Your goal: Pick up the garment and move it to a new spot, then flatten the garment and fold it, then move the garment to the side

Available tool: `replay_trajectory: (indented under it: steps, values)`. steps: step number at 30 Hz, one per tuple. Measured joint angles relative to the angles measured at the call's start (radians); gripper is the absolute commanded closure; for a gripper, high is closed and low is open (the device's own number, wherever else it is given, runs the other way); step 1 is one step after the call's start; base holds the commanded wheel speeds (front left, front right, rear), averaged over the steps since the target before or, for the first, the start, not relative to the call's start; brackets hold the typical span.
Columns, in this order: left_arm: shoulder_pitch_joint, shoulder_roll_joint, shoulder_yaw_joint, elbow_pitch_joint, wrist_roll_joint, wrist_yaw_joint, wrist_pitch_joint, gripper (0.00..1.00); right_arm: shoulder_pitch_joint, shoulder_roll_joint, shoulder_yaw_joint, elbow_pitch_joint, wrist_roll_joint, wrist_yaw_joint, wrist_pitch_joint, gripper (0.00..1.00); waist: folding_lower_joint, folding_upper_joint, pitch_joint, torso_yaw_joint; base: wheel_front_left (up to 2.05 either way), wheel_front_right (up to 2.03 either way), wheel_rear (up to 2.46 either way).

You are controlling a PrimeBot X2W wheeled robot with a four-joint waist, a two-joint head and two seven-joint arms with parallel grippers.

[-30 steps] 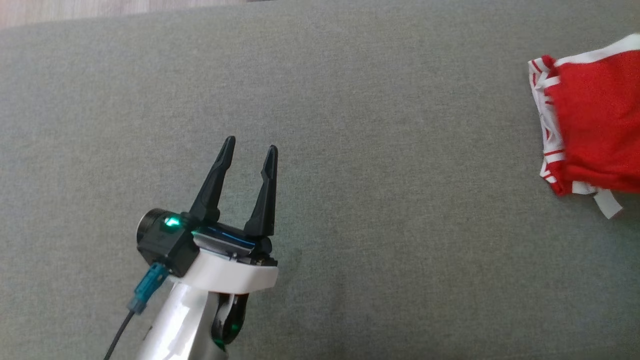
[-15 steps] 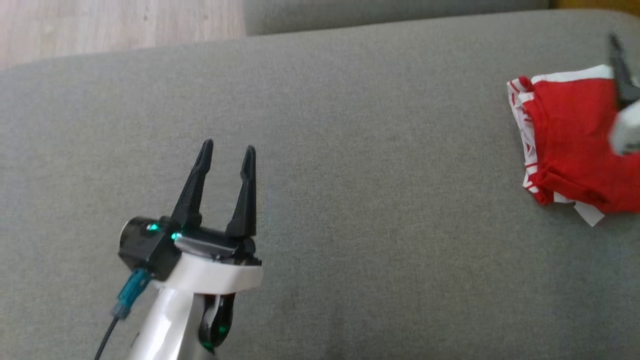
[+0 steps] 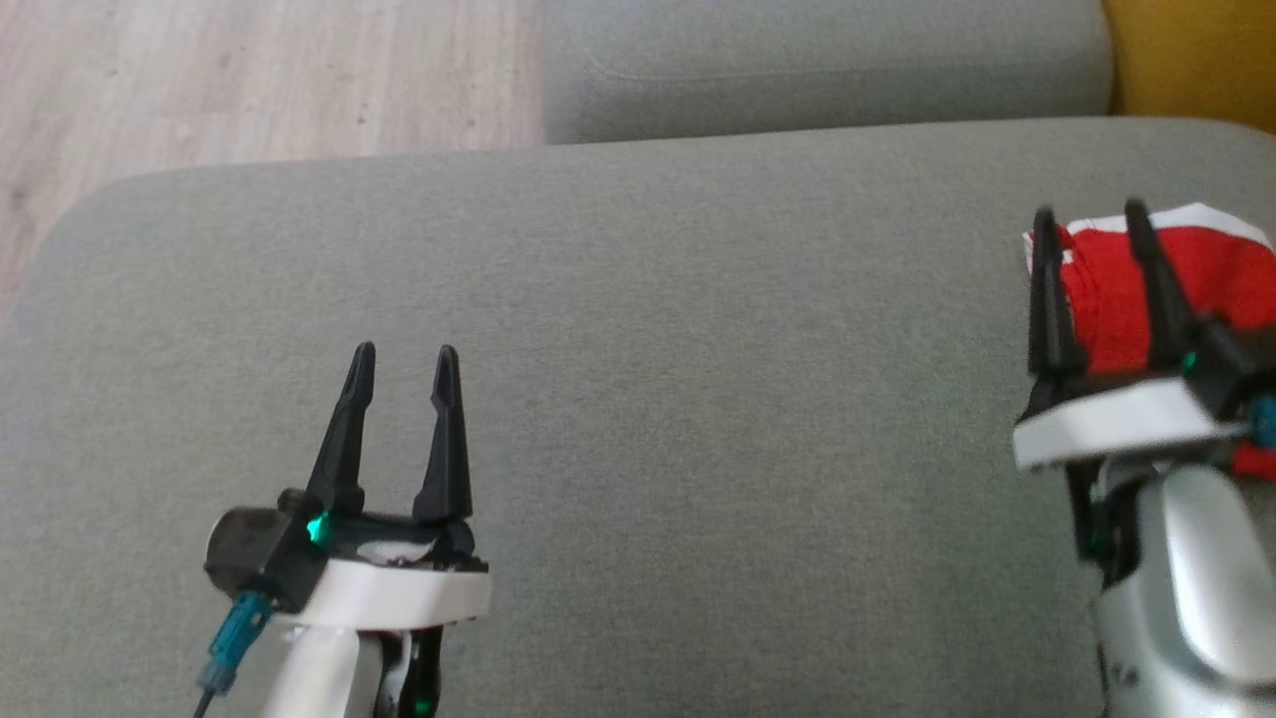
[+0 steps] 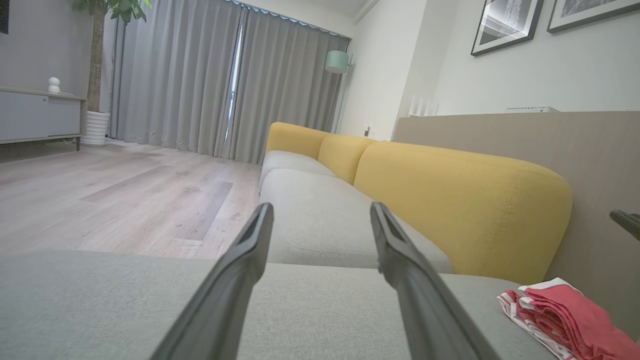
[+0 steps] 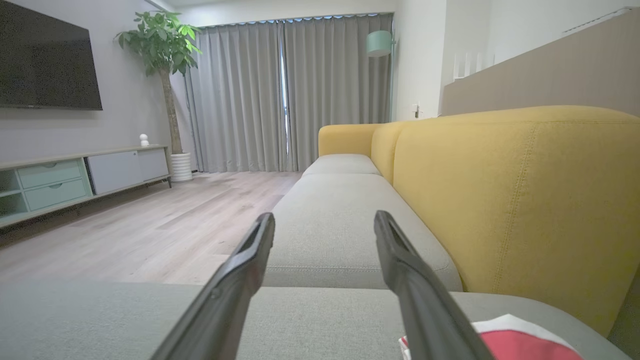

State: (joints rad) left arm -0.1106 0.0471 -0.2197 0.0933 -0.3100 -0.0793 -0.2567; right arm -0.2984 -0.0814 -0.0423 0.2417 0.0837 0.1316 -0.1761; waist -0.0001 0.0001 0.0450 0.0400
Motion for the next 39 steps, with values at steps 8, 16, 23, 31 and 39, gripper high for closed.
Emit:
replay_trajectory:
  steps: [8, 16, 23, 31, 39]
  values:
    - [0.042, 0.001, 0.023, 0.018, 0.001, 0.0, 0.0, 0.0, 0.194, 0.03, 0.006, -0.013, 0.051, 0.0, -0.059, 0.0, 0.0001, 0.0, -0.021, 0.031, 0.0, 0.0, 0.0]
    - [0.06, 0.001, 0.031, 0.034, 0.001, 0.002, 0.0, 0.0, 0.254, 0.035, 0.051, 0.009, 0.069, 0.0, -0.072, 0.0, 0.0001, 0.0, -0.027, 0.032, 0.0, 0.0, 0.0]
    - [0.06, 0.002, 0.064, -0.026, -0.019, 0.035, 0.0, 0.0, 0.251, 0.035, 0.051, -0.007, 0.076, 0.0, -0.072, 0.0, 0.0002, 0.0, -0.028, 0.019, 0.0, 0.0, 0.0]
    - [0.08, 0.001, 0.056, 0.021, -0.028, 0.028, 0.0, 0.0, 0.251, 0.035, 0.053, -0.017, 0.077, 0.0, -0.075, 0.0, 0.0002, 0.0, -0.028, 0.006, 0.0, 0.0, 0.0]
    - [0.079, 0.001, 0.056, 0.039, -0.035, 0.028, 0.0, 0.0, 0.251, 0.035, 0.053, -0.025, 0.077, 0.0, -0.075, 0.0, 0.0002, 0.0, -0.021, -0.001, 0.0, 0.0, 0.0]
